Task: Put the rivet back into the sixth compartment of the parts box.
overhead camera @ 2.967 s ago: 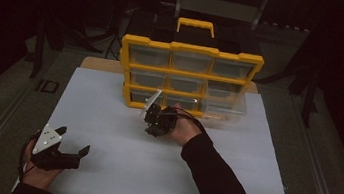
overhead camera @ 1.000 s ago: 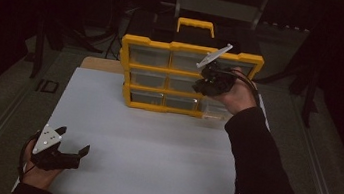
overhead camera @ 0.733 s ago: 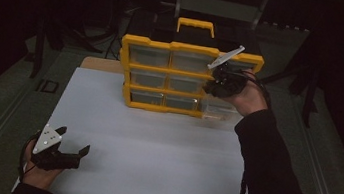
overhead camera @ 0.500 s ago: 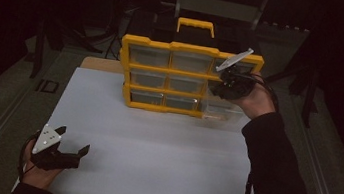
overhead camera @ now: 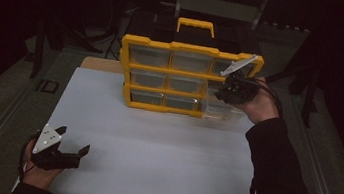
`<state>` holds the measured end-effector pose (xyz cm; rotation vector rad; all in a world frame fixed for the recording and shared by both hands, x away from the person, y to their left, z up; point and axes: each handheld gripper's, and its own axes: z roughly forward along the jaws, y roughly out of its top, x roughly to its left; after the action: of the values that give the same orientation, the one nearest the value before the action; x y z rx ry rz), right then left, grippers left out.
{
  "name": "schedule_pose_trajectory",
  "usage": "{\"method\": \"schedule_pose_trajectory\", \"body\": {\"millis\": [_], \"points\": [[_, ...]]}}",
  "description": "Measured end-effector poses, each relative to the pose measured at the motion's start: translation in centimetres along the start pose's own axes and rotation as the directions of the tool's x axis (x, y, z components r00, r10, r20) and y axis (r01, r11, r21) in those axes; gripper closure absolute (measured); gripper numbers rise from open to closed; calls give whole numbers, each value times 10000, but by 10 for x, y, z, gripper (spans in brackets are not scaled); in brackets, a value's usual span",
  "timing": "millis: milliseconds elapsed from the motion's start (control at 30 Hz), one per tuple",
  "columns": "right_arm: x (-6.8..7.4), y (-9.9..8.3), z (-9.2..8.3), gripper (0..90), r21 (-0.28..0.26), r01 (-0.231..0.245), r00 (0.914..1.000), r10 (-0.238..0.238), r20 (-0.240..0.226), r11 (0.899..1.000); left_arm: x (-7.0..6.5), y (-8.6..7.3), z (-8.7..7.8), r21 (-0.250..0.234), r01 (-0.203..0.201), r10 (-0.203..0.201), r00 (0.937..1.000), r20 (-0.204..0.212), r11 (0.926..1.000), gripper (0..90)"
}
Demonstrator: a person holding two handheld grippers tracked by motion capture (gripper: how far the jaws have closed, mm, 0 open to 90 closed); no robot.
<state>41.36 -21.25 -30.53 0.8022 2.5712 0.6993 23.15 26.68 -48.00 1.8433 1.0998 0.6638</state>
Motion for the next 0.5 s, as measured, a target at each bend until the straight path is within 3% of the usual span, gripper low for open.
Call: {"method": "schedule_pose_trajectory", "body": {"millis": [33,67,100,133,200,500], "points": [[-1,0,0,647,4,-23,10000,23,24,10000,0,0,0,-2,7,-7,10000,0,10000,8],[0,0,0,448,-17,-59,10000,59,55,10000,0,0,0,-3,15,-15,10000,-3,10000,8],[1,0,1,224,-153,21,9993,-15,378,9999,0,0,0,3,20,-20,10000,-3,10000,8],[2,0,1,168,-210,-113,9972,128,737,9997,0,0,0,14,21,-21,10000,-7,10000,8],[3,1,-1,137,-447,-91,9985,115,540,9990,0,0,1,25,0,0,10000,7,10000,8],[12,12,6,118,-747,69,9988,-33,480,9972,0,0,0,-3,3,-3,10000,9,10000,8]]}}
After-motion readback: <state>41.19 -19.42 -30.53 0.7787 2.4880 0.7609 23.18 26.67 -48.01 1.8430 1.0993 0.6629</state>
